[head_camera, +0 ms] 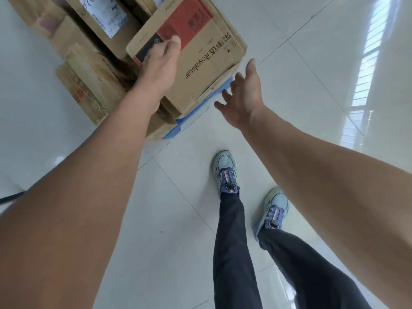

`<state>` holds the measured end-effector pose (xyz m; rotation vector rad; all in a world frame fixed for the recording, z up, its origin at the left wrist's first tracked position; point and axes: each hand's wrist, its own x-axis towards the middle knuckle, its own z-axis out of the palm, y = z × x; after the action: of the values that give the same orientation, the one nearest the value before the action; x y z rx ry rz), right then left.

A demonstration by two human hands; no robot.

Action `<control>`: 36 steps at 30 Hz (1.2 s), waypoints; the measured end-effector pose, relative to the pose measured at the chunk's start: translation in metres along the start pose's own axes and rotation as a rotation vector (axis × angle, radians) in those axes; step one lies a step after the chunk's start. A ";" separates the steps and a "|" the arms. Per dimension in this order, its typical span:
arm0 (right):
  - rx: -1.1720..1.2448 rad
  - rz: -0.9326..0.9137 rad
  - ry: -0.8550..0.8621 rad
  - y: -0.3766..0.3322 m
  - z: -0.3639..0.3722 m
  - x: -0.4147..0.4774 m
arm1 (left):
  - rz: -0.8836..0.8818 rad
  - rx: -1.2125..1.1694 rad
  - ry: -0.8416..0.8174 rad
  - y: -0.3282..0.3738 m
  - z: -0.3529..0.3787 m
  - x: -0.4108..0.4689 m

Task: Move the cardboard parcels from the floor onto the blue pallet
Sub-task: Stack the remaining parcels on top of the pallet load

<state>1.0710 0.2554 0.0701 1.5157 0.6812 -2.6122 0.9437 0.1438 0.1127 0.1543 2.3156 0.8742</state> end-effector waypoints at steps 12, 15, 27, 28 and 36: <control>0.100 -0.017 -0.001 0.016 0.035 0.008 | 0.066 0.029 -0.022 -0.004 -0.006 0.002; 0.118 -0.010 0.010 0.018 0.038 0.007 | 0.067 0.019 -0.028 -0.002 -0.010 0.002; 0.061 0.001 0.058 0.004 0.022 0.003 | 0.016 -0.006 -0.001 0.007 -0.008 -0.002; 0.050 -0.001 0.078 -0.002 0.017 0.000 | 0.009 -0.016 0.000 0.010 -0.009 -0.004; -0.255 -0.106 0.155 -0.083 0.010 -0.021 | -0.035 -0.200 0.006 0.054 -0.021 -0.014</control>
<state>1.0529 0.3227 0.1201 1.6533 1.0895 -2.3796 0.9360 0.1694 0.1657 0.0258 2.2141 1.0824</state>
